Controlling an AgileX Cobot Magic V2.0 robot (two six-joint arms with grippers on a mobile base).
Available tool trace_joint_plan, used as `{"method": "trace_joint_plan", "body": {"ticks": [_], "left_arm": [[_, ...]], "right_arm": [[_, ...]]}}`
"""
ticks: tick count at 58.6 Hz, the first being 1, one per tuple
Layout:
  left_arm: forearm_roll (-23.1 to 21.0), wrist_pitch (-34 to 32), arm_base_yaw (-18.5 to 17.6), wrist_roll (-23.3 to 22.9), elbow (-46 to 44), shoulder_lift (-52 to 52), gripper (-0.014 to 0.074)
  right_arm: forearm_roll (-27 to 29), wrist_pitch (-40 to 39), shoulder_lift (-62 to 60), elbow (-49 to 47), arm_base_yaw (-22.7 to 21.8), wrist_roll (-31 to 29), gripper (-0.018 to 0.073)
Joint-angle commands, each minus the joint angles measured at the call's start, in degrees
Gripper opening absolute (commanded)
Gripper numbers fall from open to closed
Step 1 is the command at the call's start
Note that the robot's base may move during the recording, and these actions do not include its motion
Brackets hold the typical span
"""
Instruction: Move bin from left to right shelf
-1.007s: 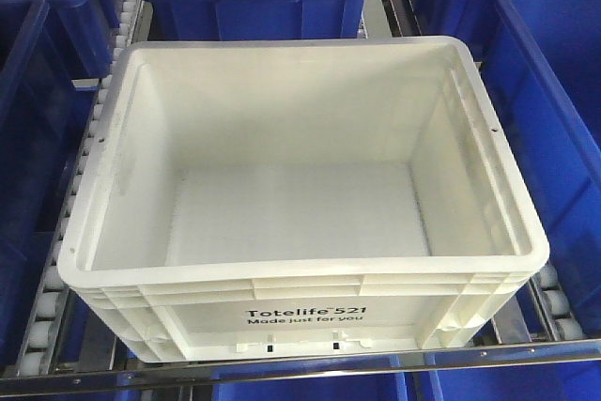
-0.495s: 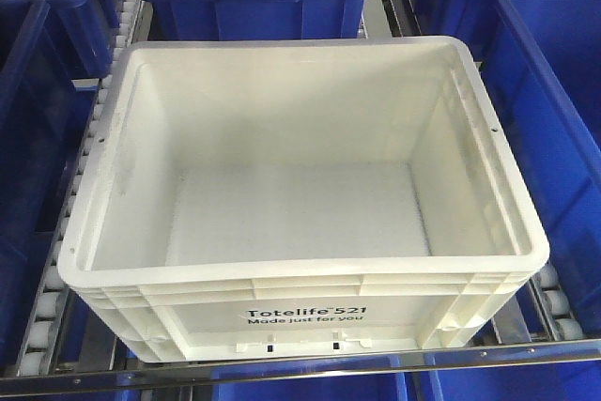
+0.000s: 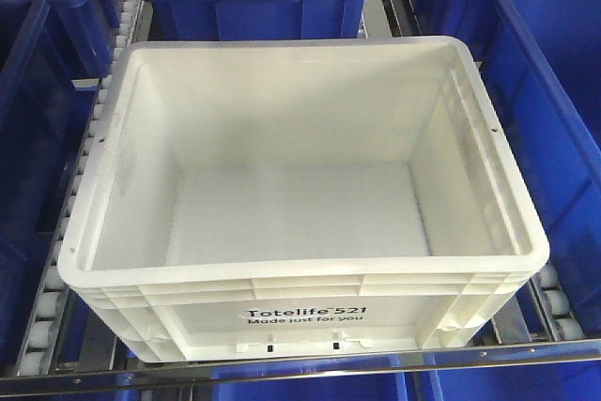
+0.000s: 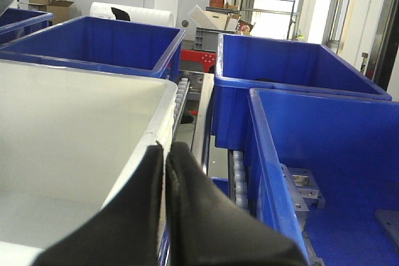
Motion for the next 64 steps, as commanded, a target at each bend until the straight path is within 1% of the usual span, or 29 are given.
{"method": "trace_joint_plan", "body": {"ticks": [1, 10, 12, 15, 17, 20, 21, 22, 24, 25, 28, 30, 37, 44, 48, 52, 57, 60, 64], "left_arm": [[-0.45, -4.2, -0.35, 0.22, -1.48, 0.92, -0.0007], [0.07, -4.09, -0.35, 0.22, -1.48, 0.92, -0.0006], [2.23, -4.42, -0.35, -0.1, -1.48, 0.87, -0.0006], [6.72, -4.77, -0.35, -2.86, -1.48, 0.87, -0.0006], [9.97, -4.77, -0.35, -6.87, -1.48, 0.87, -0.0006], [16.92, -4.77, -0.35, -14.83, -1.48, 0.87, -0.0006], [19.24, -4.77, -0.35, -16.67, -1.48, 0.87, -0.0006], [21.42, -4.77, -0.35, -20.24, -1.48, 0.87, -0.0006], [25.15, -4.77, -0.35, -24.73, -1.48, 0.87, -0.0006], [26.51, -4.77, -0.35, -26.32, -1.48, 0.87, -0.0006], [29.06, -4.77, -0.35, -28.58, -1.48, 0.87, -0.0006], [29.68, -4.77, -0.35, -28.77, -1.48, 0.87, -0.0006], [29.73, -4.41, -0.35, -28.62, -1.48, 0.87, -0.0006], [29.79, -1.07, -0.35, -28.2, -1.41, 0.87, -0.0006], [30.16, -0.9, 0.06, -28.2, 0.03, 0.24, -0.0006], [30.16, -3.4, 0.06, -28.2, 3.6, -0.91, -0.0006], [30.11, -8.21, 0.06, -28.43, 9.85, -3.75, -0.0006], [30.06, -11.2, 0.06, -28.76, 13.49, -5.48, -0.0006], [29.99, -16.39, 0.06, -28.82, 17.97, -5.25, -0.0006]], "right_arm": [[-0.17, -3.86, 0.62, -1.58, -0.03, -0.5, -0.0008], [-0.17, -3.86, 0.62, -1.58, -0.03, -0.5, -0.0008], [-0.17, -3.86, 0.62, -1.58, -0.03, -0.5, -0.0008], [-0.17, -3.86, 0.62, -1.58, -0.03, -0.5, -0.0008], [-0.17, -3.86, 0.62, -1.58, -0.03, -0.5, -0.0008], [-0.17, -3.86, 0.62, -1.58, -0.03, -0.5, -0.0008], [-0.17, -3.86, 0.62, -1.58, -0.03, -0.5, -0.0008], [-0.17, -3.86, 0.62, -1.58, -0.03, -0.5, -0.0008], [-0.17, -3.86, 0.62, -1.58, -0.03, -0.5, -0.0008], [-0.17, -3.86, 0.62, -1.58, -0.03, -0.5, -0.0008], [-0.17, -3.86, 0.62, -1.58, -0.03, -0.5, -0.0008], [-0.17, -3.86, 0.62, -1.58, -0.03, -0.5, -0.0008], [-0.17, -3.86, 0.62, -1.58, -0.03, -0.5, -0.0008], [-0.17, -3.86, 0.62, -1.58, -0.03, -0.5, -0.0008], [-0.23, -3.87, 0.62, -1.58, -0.03, -0.5, -0.0008], [-0.23, -3.87, 0.62, -1.58, -0.03, -0.5, -0.0008], [-0.23, -3.87, 0.62, -1.58, -0.03, -0.5, -0.0008], [-0.23, -3.87, 0.62, -1.58, -0.03, -0.5, -0.0008], [-0.21, -3.79, 0.62, -1.58, -0.03, -0.5, -0.0008]]}}
